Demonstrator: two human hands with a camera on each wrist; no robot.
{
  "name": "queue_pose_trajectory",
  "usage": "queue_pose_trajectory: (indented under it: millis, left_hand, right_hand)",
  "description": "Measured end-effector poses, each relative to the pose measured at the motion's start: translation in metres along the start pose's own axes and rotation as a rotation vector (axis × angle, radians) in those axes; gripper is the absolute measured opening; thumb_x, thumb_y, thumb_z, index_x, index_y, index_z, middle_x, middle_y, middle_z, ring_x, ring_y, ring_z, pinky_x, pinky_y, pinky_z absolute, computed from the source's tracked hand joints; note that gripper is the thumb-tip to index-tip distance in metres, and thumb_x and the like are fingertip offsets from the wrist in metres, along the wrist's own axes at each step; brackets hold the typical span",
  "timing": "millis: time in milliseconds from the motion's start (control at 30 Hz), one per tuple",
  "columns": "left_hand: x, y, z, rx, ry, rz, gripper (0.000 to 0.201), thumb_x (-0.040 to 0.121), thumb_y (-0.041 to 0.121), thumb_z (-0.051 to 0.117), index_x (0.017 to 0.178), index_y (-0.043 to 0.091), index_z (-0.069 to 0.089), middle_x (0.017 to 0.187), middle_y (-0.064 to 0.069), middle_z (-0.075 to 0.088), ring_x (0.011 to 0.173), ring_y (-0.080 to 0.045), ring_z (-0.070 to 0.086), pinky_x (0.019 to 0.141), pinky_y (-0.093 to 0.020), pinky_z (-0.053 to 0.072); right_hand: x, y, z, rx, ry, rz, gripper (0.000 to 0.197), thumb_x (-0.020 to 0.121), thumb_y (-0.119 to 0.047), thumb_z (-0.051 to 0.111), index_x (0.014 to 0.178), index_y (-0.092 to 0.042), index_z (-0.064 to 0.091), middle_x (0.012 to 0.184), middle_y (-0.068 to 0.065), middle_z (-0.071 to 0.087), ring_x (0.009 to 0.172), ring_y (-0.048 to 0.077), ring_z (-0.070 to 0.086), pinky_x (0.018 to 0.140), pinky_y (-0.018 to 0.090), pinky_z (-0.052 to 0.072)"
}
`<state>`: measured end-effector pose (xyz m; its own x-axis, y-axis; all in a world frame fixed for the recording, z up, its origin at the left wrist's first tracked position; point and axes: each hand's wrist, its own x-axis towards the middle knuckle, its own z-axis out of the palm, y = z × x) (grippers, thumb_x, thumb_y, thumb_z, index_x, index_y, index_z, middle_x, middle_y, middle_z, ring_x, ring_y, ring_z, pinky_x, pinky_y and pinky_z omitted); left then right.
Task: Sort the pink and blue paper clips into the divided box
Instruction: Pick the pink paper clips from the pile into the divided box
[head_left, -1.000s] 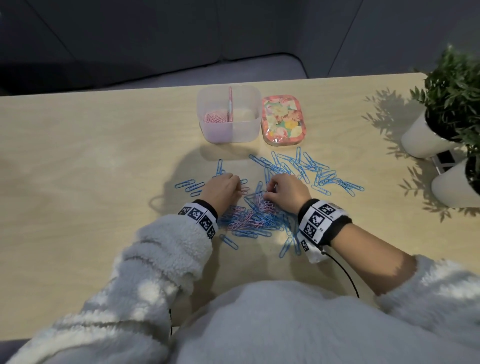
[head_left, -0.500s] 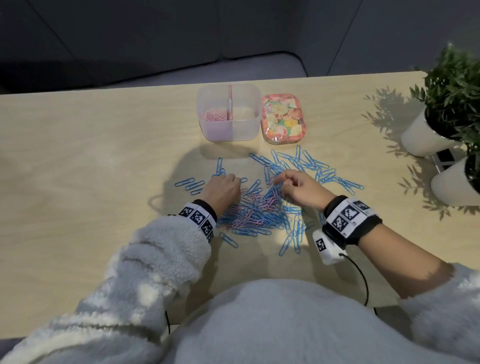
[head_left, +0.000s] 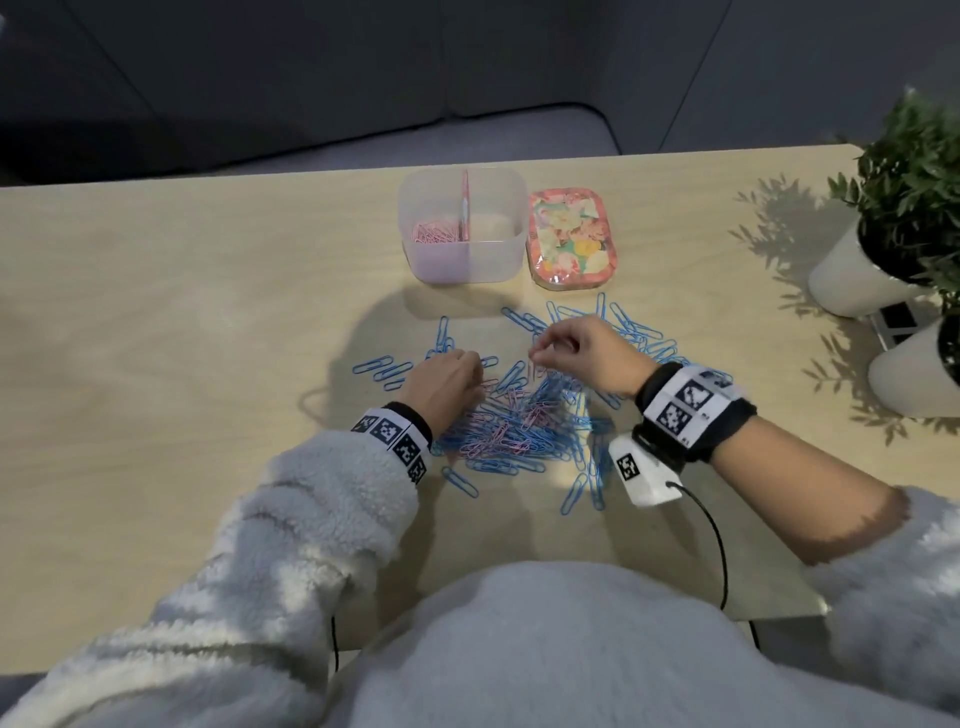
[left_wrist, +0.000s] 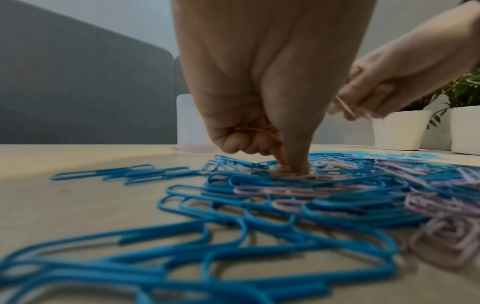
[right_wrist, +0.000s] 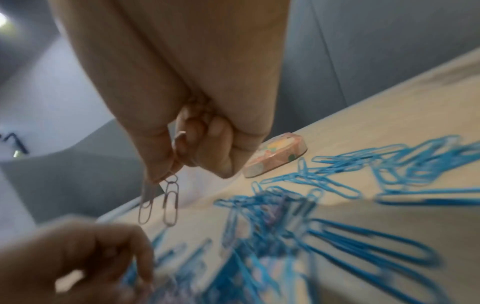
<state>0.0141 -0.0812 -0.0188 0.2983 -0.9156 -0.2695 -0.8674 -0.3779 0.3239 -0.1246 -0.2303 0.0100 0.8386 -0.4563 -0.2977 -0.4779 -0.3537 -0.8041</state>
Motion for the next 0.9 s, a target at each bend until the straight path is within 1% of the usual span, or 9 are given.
queue_pose_trajectory:
  millis: [100, 267, 467, 667, 733, 800, 833, 867, 900]
  left_hand:
    - [0.003, 0.001, -0.002, 0.049, -0.040, -0.003, 0.020, 0.095, 0.019, 0.046, 0.106, 0.006, 0.055, 0.111, -0.013, 0.059, 0.099, -0.031, 0.057, 0.085, -0.041, 0.047]
    - [0.005, -0.003, -0.003, -0.028, -0.102, -0.032, 0.019, 0.093, 0.021, 0.049, 0.101, 0.004, 0.054, 0.107, -0.014, 0.061, 0.099, -0.030, 0.056, 0.086, -0.038, 0.044]
    - [0.003, -0.003, -0.003, -0.006, -0.126, -0.021, 0.026, 0.093, 0.021, 0.047, 0.106, -0.001, 0.051, 0.110, -0.019, 0.059, 0.102, -0.034, 0.056, 0.088, -0.041, 0.045]
    - [-0.003, -0.014, -0.024, -0.118, -0.061, -0.018, 0.016, 0.089, 0.010, 0.048, 0.099, 0.000, 0.055, 0.103, -0.018, 0.062, 0.095, -0.032, 0.057, 0.079, -0.036, 0.040]
    - [0.002, -0.019, -0.040, -0.143, -0.009, -0.045, 0.010, 0.090, 0.015, 0.051, 0.092, 0.006, 0.053, 0.096, -0.015, 0.061, 0.088, -0.032, 0.057, 0.074, -0.036, 0.041]
    - [0.011, -0.025, -0.059, -0.149, 0.057, -0.083, 0.011, 0.092, 0.021, 0.051, 0.087, 0.011, 0.049, 0.085, -0.007, 0.054, 0.079, -0.028, 0.053, 0.067, -0.031, 0.038]
    - [0.017, -0.027, -0.070, -0.144, 0.097, -0.100, 0.011, 0.092, 0.021, 0.051, 0.088, 0.011, 0.050, 0.084, -0.003, 0.051, 0.077, -0.025, 0.051, 0.067, -0.028, 0.036]
    - [0.025, -0.029, -0.081, -0.137, 0.141, -0.109, 0.012, 0.091, 0.020, 0.052, 0.090, 0.009, 0.053, 0.085, -0.004, 0.052, 0.080, -0.025, 0.051, 0.069, -0.028, 0.035]
    - [0.033, -0.030, -0.091, -0.129, 0.182, -0.116, 0.014, 0.090, 0.019, 0.052, 0.093, 0.006, 0.055, 0.089, -0.008, 0.055, 0.085, -0.028, 0.053, 0.072, -0.031, 0.036]
  right_hand:
    - [0.020, -0.024, -0.018, 0.219, 0.012, 0.061, 0.006, 0.087, -0.015, 0.063, 0.088, -0.012, 0.068, 0.065, 0.000, 0.049, 0.039, -0.001, 0.037, 0.039, 0.013, 0.032]
    - [0.071, -0.075, -0.030, 0.571, -0.013, 0.158, 0.021, 0.090, -0.004, 0.053, 0.072, -0.012, 0.056, 0.060, -0.004, 0.055, 0.046, 0.002, 0.043, 0.035, 0.013, 0.028]
    - [0.125, -0.124, -0.017, 0.545, 0.129, 0.165, 0.030, 0.091, 0.002, 0.044, 0.065, -0.010, 0.049, 0.064, 0.007, 0.052, 0.041, 0.007, 0.042, 0.033, 0.015, 0.028]
    - [0.149, -0.136, 0.002, 0.377, 0.123, 0.214, 0.024, 0.088, -0.005, 0.047, 0.066, -0.014, 0.051, 0.072, 0.005, 0.051, 0.059, 0.013, 0.045, 0.052, 0.022, 0.040]
    - [0.145, -0.139, 0.002, 0.365, 0.057, 0.226, 0.017, 0.092, -0.010, 0.042, 0.090, -0.012, 0.059, 0.095, 0.007, 0.049, 0.076, 0.016, 0.048, 0.066, 0.024, 0.045]
    - [0.142, -0.137, -0.002, 0.379, 0.049, 0.232, 0.036, 0.094, -0.012, 0.040, 0.125, 0.002, 0.049, 0.115, 0.017, 0.049, 0.102, 0.027, 0.052, 0.090, 0.037, 0.049]
    - [0.138, -0.137, -0.005, 0.404, 0.069, 0.234, 0.041, 0.093, -0.012, 0.041, 0.129, 0.006, 0.045, 0.124, 0.025, 0.050, 0.114, 0.034, 0.052, 0.098, 0.044, 0.047]
    - [0.135, -0.136, -0.008, 0.457, 0.089, 0.222, 0.038, 0.091, -0.010, 0.042, 0.123, 0.008, 0.049, 0.123, 0.032, 0.052, 0.115, 0.040, 0.053, 0.096, 0.048, 0.048]
    - [0.128, -0.137, -0.011, 0.541, 0.110, 0.202, 0.028, 0.089, -0.007, 0.041, 0.107, 0.007, 0.057, 0.105, 0.036, 0.055, 0.100, 0.042, 0.059, 0.081, 0.046, 0.053]
